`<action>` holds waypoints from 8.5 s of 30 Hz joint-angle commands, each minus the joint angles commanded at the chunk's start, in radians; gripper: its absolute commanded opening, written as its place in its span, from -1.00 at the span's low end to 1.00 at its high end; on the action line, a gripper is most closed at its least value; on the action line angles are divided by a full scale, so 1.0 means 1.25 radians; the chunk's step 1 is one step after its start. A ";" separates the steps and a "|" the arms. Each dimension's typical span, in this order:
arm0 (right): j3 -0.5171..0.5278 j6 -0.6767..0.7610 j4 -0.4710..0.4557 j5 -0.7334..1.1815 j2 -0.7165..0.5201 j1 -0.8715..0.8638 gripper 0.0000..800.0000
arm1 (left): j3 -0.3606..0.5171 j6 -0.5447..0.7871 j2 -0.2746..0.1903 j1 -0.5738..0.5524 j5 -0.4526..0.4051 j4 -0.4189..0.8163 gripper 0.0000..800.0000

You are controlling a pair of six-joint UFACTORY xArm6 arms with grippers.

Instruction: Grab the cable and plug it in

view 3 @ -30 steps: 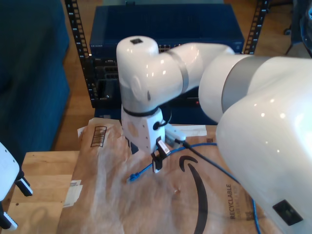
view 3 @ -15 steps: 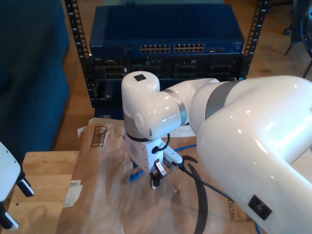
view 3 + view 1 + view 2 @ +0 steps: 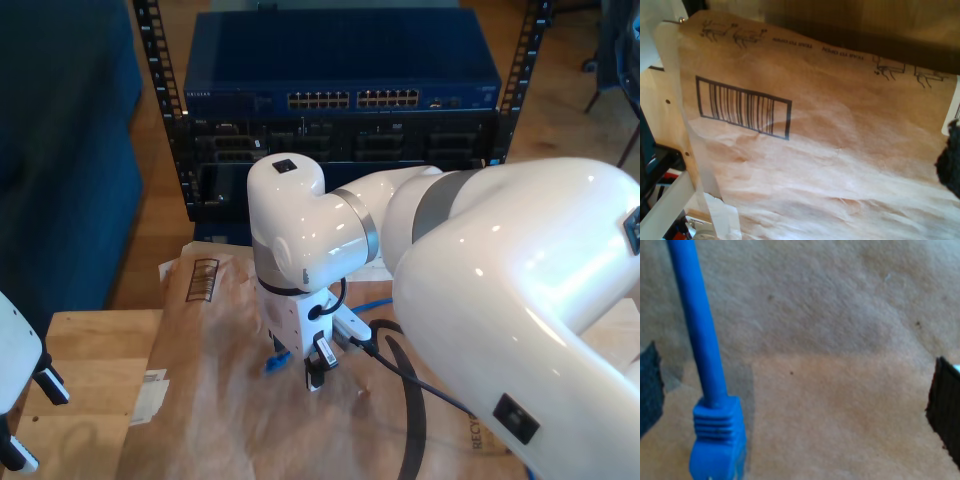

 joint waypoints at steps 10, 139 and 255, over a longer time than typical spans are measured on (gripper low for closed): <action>-0.004 0.043 0.000 -0.026 0.007 0.000 0.29 | 0.000 0.001 0.000 0.001 -0.001 0.000 1.00; -0.036 0.227 0.448 0.329 -0.613 -0.415 -0.99 | -0.465 -0.252 0.107 -0.421 0.048 -0.689 0.94; 0.306 -0.390 0.640 -0.212 -0.949 -0.162 0.89 | -0.433 -0.583 0.301 -0.178 0.491 -1.083 -0.97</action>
